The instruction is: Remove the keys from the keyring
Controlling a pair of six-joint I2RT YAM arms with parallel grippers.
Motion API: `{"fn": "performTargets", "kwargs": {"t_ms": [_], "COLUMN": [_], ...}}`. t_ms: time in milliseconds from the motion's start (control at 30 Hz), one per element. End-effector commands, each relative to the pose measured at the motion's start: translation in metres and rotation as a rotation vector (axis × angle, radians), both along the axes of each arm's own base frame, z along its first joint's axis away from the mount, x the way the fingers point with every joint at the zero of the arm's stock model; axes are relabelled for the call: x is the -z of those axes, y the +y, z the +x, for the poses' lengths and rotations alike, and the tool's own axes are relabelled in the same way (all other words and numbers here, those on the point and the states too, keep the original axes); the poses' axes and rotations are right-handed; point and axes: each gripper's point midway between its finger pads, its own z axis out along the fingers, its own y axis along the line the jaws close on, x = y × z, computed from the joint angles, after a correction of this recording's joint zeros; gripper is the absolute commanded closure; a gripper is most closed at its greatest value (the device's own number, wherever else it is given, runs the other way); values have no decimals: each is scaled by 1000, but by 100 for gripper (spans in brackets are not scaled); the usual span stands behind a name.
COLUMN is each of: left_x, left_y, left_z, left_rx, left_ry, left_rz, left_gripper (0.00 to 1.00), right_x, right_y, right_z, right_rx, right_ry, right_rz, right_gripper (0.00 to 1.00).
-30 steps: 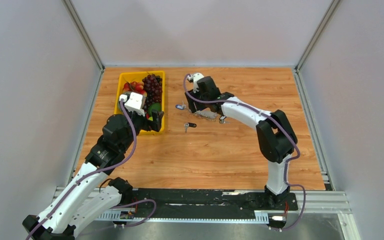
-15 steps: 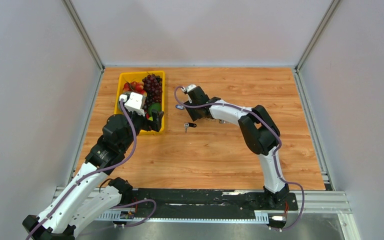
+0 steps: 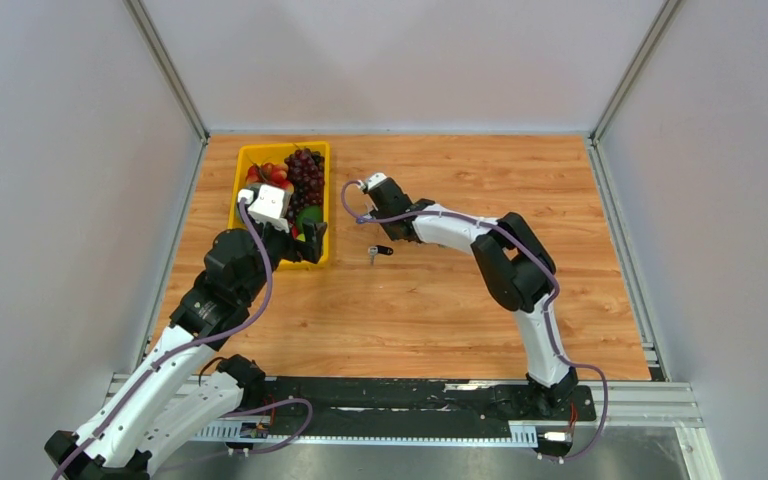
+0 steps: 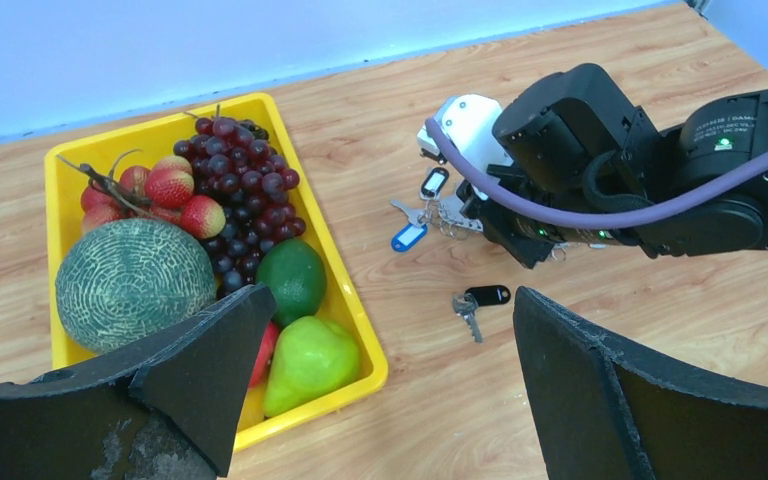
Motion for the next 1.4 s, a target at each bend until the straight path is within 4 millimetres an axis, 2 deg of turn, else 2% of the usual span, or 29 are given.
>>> {"fn": "performTargets", "kwargs": {"t_ms": [0, 167, 433, 467, 700, 900, 1033, 1100, 1367], "left_x": [-9, -9, -7, -8, -4, -7, -15, -17, -29], "left_y": [2, 2, 1, -1, -17, -39, -54, -59, -76], "left_z": [1, 1, 1, 0, -5, -14, -31, -38, -59], "left_rx": [-5, -7, 0, 15, 117, 251, 383, 426, 577], "left_ry": [-39, -40, -37, -39, -63, -133, -227, -257, -312], "left_rz": [-4, -3, 1, 3, 19, -12, -34, -40, -67], "left_gripper": [0, 0, 0, 0, 0, 0, 0, 0, 14], "right_x": [-38, -87, -166, -185, -273, -333, -348, -350, -346], "right_y": [1, -1, -14, -17, -16, -12, -16, -16, -14], "right_z": [-8, -20, -63, -71, -124, -170, -183, -188, -206], "right_rx": [-19, -26, -131, -150, -330, -512, -553, -572, -674], "right_ry": [-64, -120, -196, -222, -312, -360, -386, -388, -380], "right_rz": [19, 120, 280, 311, 527, 685, 716, 720, 727], "right_gripper": [100, 100, 100, 100, 100, 100, 100, 100, 100]}}
